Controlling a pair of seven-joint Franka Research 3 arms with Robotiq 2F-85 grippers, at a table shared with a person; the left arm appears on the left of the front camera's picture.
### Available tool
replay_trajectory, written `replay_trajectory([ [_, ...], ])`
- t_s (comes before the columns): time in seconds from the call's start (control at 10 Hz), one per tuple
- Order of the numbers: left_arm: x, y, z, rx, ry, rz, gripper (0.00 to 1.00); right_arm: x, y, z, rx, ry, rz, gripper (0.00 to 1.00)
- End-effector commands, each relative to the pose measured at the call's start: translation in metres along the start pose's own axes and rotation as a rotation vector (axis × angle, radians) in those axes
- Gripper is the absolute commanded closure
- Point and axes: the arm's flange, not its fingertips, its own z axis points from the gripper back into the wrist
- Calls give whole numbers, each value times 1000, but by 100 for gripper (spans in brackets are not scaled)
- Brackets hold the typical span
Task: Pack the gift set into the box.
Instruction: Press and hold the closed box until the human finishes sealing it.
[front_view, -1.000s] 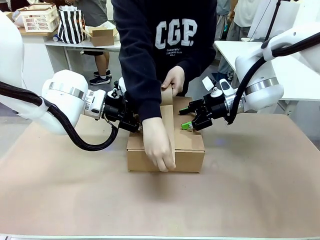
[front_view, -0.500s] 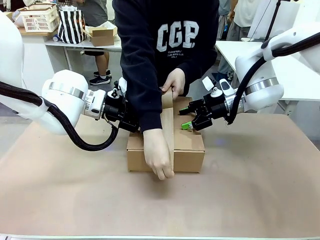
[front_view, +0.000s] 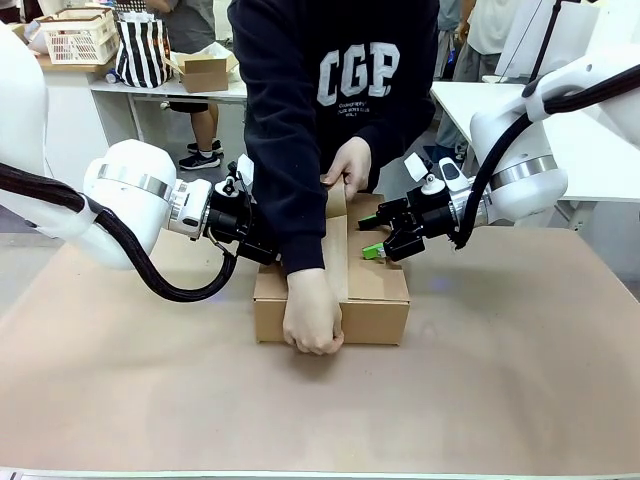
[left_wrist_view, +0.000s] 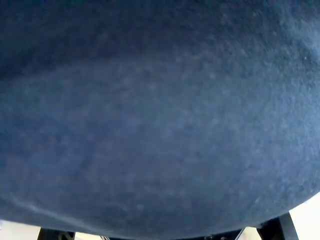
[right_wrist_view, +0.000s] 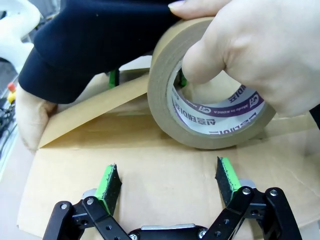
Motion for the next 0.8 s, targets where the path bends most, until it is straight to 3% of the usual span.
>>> replay_trajectory([
  [0.0, -4, -1, -1, -2, 1, -12, 0, -2, 1, -1, -4, 9, -1, 0],
  [0.7, -4, -1, -1, -2, 1, -12, 0, -2, 1, -1, -4, 9, -1, 0],
])
